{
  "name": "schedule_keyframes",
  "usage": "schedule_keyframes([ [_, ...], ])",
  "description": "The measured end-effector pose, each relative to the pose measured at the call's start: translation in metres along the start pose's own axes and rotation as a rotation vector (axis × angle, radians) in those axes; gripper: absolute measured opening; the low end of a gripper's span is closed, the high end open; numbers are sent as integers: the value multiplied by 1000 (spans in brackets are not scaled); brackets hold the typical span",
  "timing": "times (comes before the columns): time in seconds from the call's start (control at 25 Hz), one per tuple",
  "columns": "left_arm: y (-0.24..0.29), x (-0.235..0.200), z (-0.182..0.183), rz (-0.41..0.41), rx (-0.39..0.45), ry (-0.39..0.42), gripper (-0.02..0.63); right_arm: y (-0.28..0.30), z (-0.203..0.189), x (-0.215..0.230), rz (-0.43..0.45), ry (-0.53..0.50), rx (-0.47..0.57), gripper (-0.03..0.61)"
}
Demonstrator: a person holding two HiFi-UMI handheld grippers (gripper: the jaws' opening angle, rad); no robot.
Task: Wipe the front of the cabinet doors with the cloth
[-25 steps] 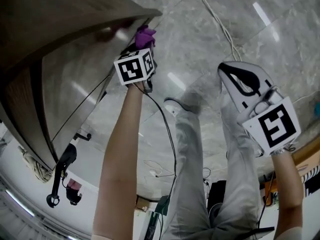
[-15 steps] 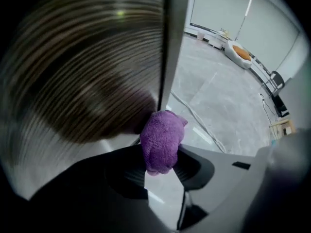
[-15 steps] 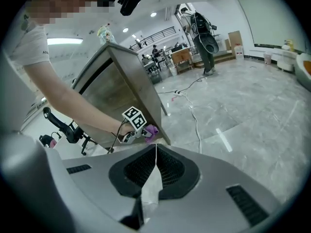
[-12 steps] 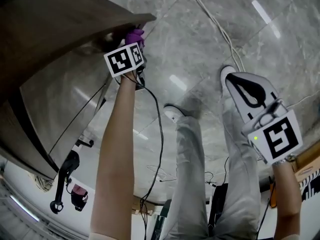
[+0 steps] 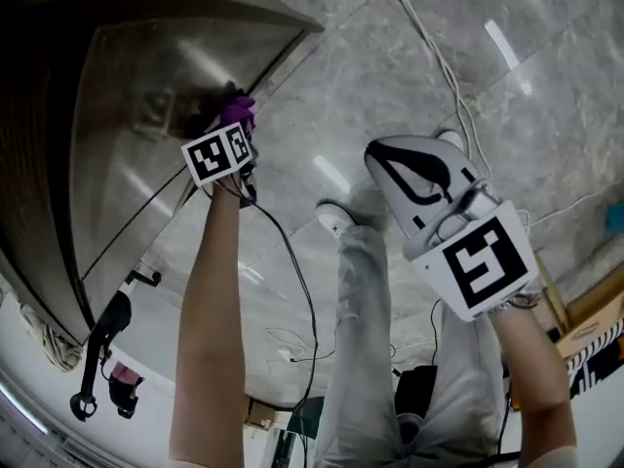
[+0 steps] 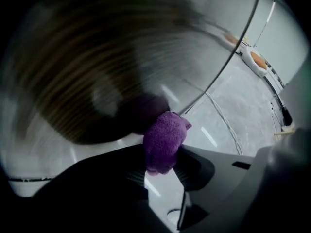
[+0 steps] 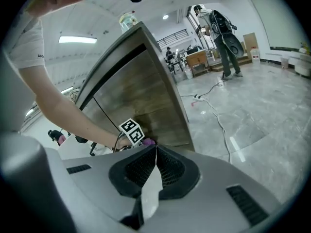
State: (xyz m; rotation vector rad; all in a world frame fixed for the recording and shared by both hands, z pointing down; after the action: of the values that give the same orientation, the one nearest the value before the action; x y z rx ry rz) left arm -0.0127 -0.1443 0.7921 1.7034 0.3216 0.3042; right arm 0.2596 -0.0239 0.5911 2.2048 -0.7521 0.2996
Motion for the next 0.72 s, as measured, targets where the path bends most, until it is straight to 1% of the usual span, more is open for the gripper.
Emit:
schedule_keyframes([
  [0.12, -16, -40, -27, 26, -6, -38, 138, 25, 11, -34, 28, -4, 16, 28],
  [0.24, -28, -73, -54, 47, -8, -90, 138, 44, 17, -67, 48, -42, 27, 28],
  [0.36, -38, -100, -79, 50, -8, -126, 138, 54, 14, -98, 49, -73, 17, 28],
  [0.48, -49, -125, -100, 53, -15, -150, 138, 61, 4, -126, 40, -102, -17, 28],
  [0.56, -60, -134, -113, 30, -4, -184, 138, 64, -4, -143, 38, -125, -47, 28],
  [0.6, -66, -134, -119, 1, 13, -196, 138, 64, -7, -152, 35, -131, -61, 28],
  [0.64, -73, -131, -123, -37, 40, -198, 138, 64, -8, -161, 31, -133, -71, 28],
  [0.72, -94, -124, -130, -111, 117, -176, 138, 64, -4, -183, 33, -129, -79, 28],
])
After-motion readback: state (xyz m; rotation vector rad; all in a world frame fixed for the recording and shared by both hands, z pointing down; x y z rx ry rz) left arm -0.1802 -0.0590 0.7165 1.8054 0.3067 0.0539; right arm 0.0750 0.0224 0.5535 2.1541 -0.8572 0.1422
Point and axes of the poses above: the fingertips, and each gripper's own axes: y forward along the fingers, x to its right, z out of its top, the point moved 5 cm from there along -y, backward along the fingers, and after that the axes turned 1 degree about -x, right-handed, at the moved point
